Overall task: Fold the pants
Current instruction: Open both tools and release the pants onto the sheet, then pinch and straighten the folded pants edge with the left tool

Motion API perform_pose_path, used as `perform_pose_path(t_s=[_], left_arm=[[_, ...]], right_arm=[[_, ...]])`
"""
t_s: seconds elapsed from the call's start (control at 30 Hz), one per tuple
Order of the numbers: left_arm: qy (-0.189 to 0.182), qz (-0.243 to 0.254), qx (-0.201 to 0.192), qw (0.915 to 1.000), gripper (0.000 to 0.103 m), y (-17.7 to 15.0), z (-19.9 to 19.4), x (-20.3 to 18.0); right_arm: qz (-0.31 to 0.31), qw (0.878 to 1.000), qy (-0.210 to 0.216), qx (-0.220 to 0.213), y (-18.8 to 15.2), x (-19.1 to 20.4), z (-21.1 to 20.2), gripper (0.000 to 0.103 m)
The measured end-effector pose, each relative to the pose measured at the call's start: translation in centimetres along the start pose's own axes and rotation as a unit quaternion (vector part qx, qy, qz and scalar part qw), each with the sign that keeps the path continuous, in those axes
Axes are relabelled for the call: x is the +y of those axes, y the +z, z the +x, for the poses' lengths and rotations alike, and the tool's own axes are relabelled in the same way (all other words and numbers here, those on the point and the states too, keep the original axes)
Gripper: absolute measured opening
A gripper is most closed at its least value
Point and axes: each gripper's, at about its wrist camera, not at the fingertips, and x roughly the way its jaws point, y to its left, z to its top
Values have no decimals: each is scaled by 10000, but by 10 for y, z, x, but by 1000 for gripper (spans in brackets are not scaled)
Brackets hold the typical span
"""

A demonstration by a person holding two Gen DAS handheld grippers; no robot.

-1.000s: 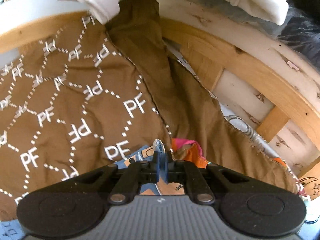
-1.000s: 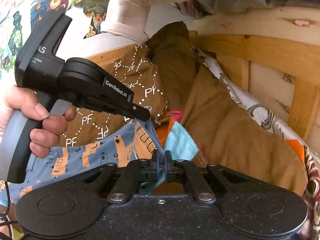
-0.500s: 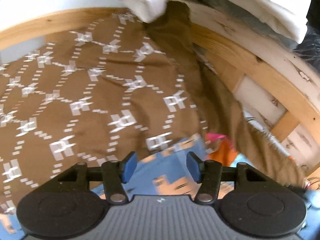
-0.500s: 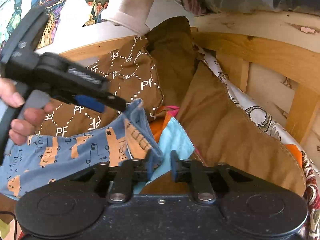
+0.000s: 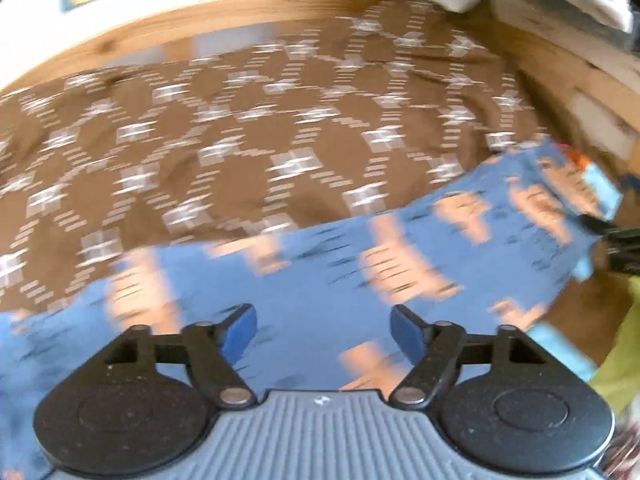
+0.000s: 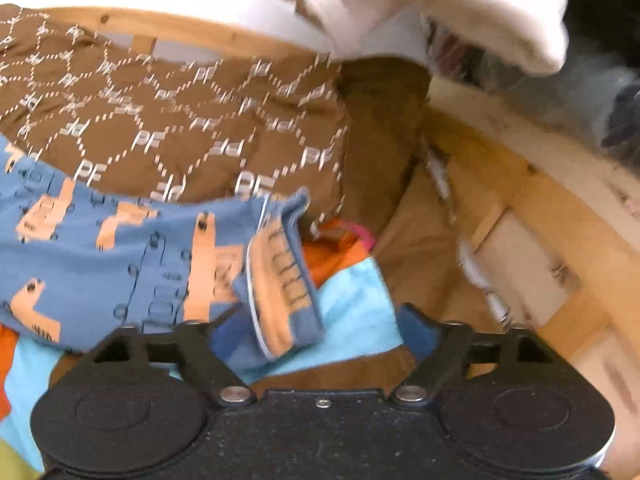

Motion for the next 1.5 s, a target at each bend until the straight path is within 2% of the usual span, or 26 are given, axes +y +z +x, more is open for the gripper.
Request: perform_pose_path(t_s=[0.03,0.07,0.2,0.3,0.4,0.47,0.57,0.63,0.67,0.73,0.9,1.03,1.13,1.3,1.37,1.5], left_arm=[[168,-88,-13,9998,89,-3,-6,15],[323,-182,-30,9993,90,-5,-11,31],[779,-477,-53,9958,95,3,-18,85],[782,-423,9,9960,95,17,-9,111],[616,-321,139,9975,93,34,11,132],[436,-244,401,9979,86,45,28,142],[151,-150,805,9965,71,55,49,149],[-104,-54,992,9950,50,58,59,149],[-191,-18,1025,9945,45,60,60,148],[-251,152,1030,9943,7,63,61,144],[410,649,633,9950,4,62,43,124],[778,676,400,9939,4,61,33,120],[808,557,484,9940,4,61,43,125],[965,415,656,9923,5,55,59,126],[1004,410,628,9921,7,55,59,125],[1191,621,517,9896,26,54,55,117]], right_arm=[[-10,9999,-44,-120,2,3,-4,102],[-20,9997,-5,-243,4,6,-8,102],[-79,9961,755,-452,19,31,-10,102],[-41,9901,1333,-438,30,58,-5,102],[250,9720,2330,-172,37,81,1,102],[218,9634,2671,-89,39,95,-1,102],[-3,9607,2774,-59,39,112,0,102],[-15,9590,2834,46,37,116,3,102],[14,9577,2877,108,36,116,5,102],[69,9567,2903,211,34,117,10,102],[272,9572,2867,290,31,111,20,102],[323,9603,2764,184,35,101,19,102],[263,9668,2541,112,38,93,21,102],[142,9814,1902,216,38,72,45,102],[394,9840,1731,174,39,53,48,102],[737,9884,1327,76,39,15,53,102]])
